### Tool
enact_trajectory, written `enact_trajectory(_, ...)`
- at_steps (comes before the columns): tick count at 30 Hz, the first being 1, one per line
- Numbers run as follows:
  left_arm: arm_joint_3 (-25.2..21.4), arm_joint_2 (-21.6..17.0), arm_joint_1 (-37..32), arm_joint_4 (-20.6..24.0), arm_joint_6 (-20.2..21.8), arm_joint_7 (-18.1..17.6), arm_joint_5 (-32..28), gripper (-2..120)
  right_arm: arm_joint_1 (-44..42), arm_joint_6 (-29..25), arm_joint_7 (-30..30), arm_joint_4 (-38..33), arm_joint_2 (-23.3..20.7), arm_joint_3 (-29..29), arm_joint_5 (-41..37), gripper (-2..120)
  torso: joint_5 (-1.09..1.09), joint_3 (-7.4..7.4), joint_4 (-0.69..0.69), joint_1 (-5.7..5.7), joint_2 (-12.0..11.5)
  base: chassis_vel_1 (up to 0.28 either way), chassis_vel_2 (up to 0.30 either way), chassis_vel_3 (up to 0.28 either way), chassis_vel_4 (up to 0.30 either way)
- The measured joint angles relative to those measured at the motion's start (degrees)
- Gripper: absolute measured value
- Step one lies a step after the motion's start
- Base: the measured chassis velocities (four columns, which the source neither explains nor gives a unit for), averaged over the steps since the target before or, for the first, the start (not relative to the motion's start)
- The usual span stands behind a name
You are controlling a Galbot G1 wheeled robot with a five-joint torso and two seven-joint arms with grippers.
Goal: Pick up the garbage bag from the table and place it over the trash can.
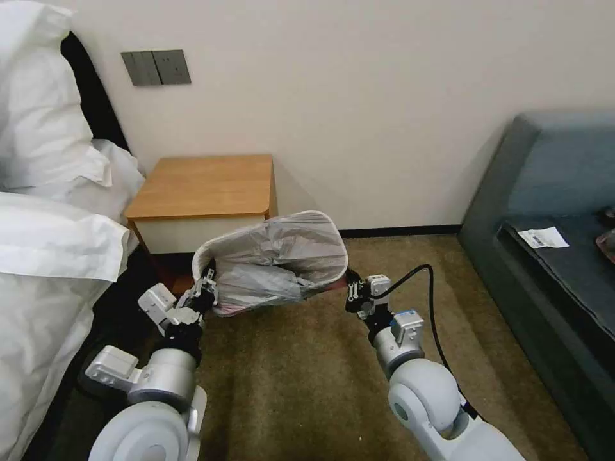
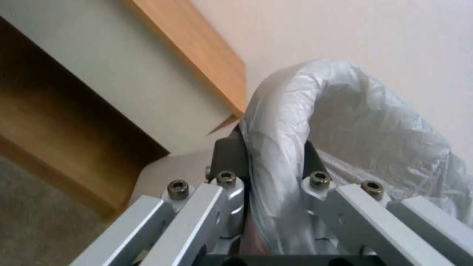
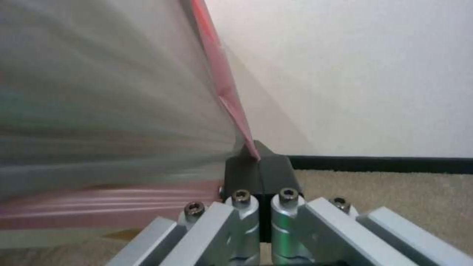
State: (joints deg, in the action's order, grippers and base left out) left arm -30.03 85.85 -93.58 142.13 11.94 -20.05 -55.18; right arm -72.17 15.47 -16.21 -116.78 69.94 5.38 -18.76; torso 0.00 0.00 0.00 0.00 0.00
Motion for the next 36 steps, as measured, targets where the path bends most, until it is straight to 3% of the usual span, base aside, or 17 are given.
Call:
enact_trajectory(19, 0.27, 0.67, -0.96, 1.04, 0.62, -0.53, -1.72, 9, 0.98, -1.64, 1.06, 2.82, 0.72, -0.11, 3.5, 3, 0.0, 0.0, 0.0, 0.0, 0.0, 0.0, 0.0, 0.0, 0.0)
enact_trajectory(36, -1.45, 0.07, 2.11, -2.57, 0.57, -0.98, -0.73, 8, -2.37, -5.04, 2.42, 0.16, 0.37, 1.45, 9.88, 67, 0.0, 0.0, 0.0, 0.0, 0.0, 0.0, 0.0, 0.0, 0.0)
